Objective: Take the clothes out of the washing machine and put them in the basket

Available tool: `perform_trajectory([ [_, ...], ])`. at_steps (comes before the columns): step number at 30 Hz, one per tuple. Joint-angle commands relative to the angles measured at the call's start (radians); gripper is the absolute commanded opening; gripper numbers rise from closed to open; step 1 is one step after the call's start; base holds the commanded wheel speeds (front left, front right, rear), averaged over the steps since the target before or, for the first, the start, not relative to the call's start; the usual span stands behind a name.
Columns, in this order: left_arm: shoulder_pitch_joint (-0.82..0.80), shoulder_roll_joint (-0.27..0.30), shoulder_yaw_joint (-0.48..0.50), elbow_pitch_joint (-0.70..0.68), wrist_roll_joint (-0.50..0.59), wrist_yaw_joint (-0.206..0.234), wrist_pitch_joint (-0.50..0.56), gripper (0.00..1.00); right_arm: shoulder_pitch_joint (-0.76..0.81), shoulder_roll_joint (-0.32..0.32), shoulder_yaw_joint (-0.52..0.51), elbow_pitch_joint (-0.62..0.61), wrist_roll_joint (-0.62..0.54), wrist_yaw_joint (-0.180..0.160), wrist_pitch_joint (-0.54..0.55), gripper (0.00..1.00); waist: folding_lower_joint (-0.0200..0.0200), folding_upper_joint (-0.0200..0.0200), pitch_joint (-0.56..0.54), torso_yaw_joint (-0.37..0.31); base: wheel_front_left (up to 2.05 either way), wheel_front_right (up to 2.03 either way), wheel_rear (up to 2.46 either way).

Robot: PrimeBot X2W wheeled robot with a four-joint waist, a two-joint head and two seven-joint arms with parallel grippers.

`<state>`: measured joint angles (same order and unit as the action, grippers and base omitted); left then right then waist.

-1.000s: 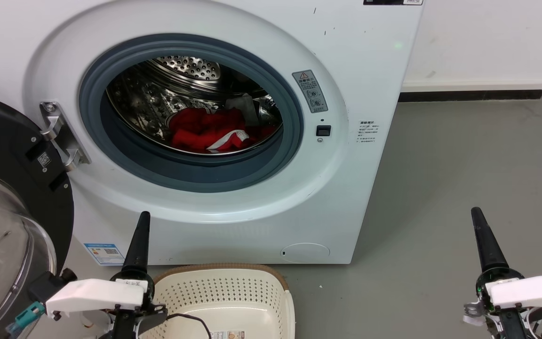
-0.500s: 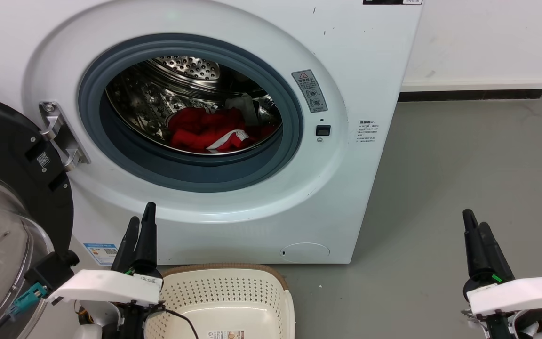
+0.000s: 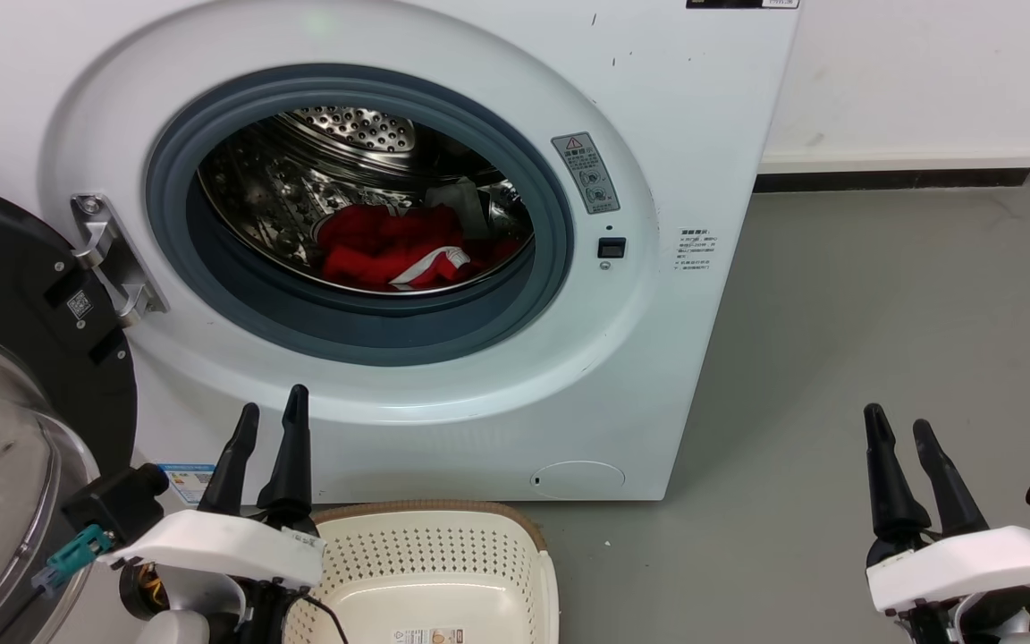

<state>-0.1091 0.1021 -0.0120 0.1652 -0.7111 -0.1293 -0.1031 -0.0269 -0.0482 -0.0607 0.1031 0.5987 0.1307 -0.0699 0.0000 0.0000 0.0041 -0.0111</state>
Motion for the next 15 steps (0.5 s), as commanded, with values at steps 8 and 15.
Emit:
perform_trajectory([
  [8,-0.033,0.021,-0.013,0.002,0.130,-0.002,-0.032,1.00,0.008,-0.003,-0.003,-0.030,-0.135,0.000,-0.005,1.00,0.0000,0.0000,0.001,-0.001,0.00,0.00,0.00],
  [15,-0.033,0.023,-0.018,0.012,0.207,-0.002,-0.051,1.00,0.015,-0.003,-0.008,-0.042,-0.216,0.000,-0.011,1.00,0.0000,0.0000,0.000,-0.001,0.00,0.00,0.00],
])
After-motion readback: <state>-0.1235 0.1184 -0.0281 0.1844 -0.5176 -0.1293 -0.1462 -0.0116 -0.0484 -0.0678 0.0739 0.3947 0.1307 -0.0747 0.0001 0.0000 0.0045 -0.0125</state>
